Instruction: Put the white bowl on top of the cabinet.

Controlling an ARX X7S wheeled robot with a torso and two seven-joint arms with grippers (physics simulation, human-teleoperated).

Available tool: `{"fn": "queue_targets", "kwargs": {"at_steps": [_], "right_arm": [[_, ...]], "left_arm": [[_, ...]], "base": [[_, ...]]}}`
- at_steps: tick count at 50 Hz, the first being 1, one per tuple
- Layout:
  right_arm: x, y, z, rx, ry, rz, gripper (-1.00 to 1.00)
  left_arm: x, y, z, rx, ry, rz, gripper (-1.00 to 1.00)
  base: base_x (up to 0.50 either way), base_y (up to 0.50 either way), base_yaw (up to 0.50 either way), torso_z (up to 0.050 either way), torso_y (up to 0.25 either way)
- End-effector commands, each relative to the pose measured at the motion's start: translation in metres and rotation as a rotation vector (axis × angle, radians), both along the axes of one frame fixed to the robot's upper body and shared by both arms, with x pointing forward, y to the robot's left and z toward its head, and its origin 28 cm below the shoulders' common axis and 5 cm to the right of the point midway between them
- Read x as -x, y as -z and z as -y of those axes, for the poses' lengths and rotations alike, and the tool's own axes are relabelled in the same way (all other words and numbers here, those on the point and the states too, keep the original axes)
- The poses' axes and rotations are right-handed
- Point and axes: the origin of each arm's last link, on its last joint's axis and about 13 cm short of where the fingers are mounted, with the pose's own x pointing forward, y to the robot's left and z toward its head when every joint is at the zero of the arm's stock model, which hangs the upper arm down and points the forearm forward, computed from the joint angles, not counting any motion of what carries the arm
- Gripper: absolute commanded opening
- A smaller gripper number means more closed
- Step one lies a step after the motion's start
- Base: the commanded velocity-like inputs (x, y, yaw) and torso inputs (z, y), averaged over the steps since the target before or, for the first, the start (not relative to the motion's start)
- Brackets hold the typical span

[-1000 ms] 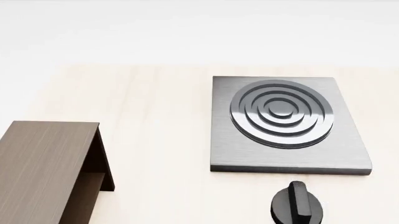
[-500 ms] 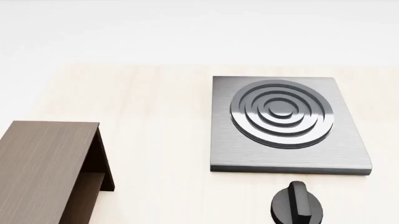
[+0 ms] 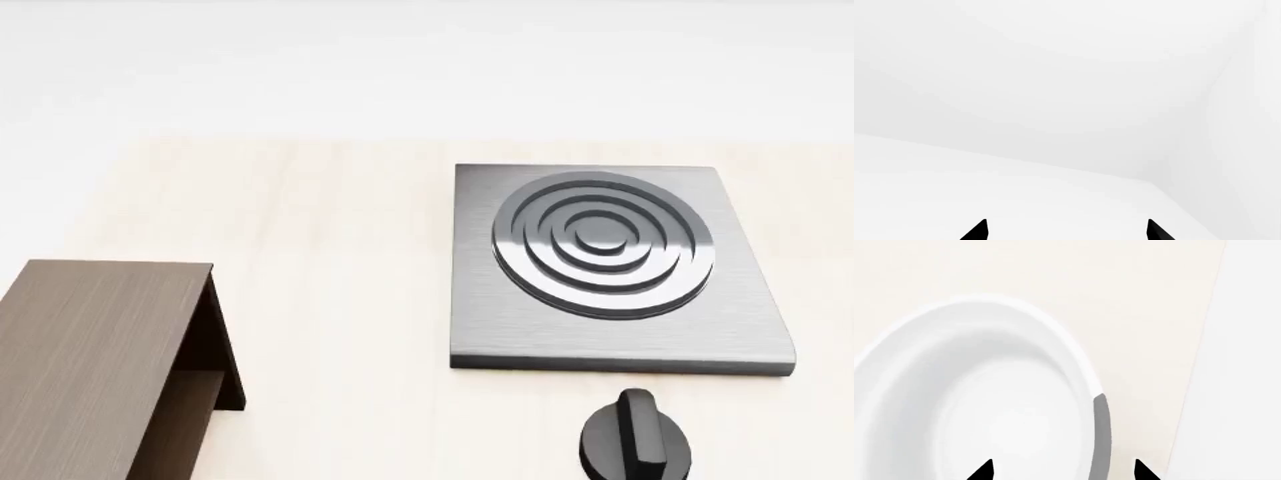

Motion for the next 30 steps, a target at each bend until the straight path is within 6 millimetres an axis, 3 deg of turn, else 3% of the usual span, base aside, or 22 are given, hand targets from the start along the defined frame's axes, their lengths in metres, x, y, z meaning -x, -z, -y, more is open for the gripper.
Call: {"fn": "queue_targets", "kwargs": {"at_steps": [1, 2, 3, 30], "right_arm": [[0.0061, 0.0145, 0.0012, -0.035, 0.017, -0.045, 1.0], [0.0061, 0.0142, 0.001, -0.015, 0.01, -0.038, 1.0], [0.0065, 0.0136, 0.001, -0.002, 0.017, -0.05, -1.0], [0.0094, 0.008, 0.0005, 0.007, 0.044, -0.025, -1.0]], "left_arm": [[-0.0002, 0.0, 0.0002, -0.001, 0.001, -0.001, 1.0], [-0.0002, 0.0001, 0.0001, -0.001, 0.001, -0.001, 1.0], [-0.0001, 0.0001, 0.0, -0.001, 0.001, -0.001, 1.0], [0.0011, 0.0, 0.0, 0.002, -0.002, 0.001, 1.0]], "base": [[0.0, 0.0, 0.0, 0.0, 0.0], [0.0, 0.0, 0.0, 0.0, 0.0], [0.0, 0.0, 0.0, 0.0, 0.0], [0.0, 0.0, 0.0, -0.001, 0.0]]}}
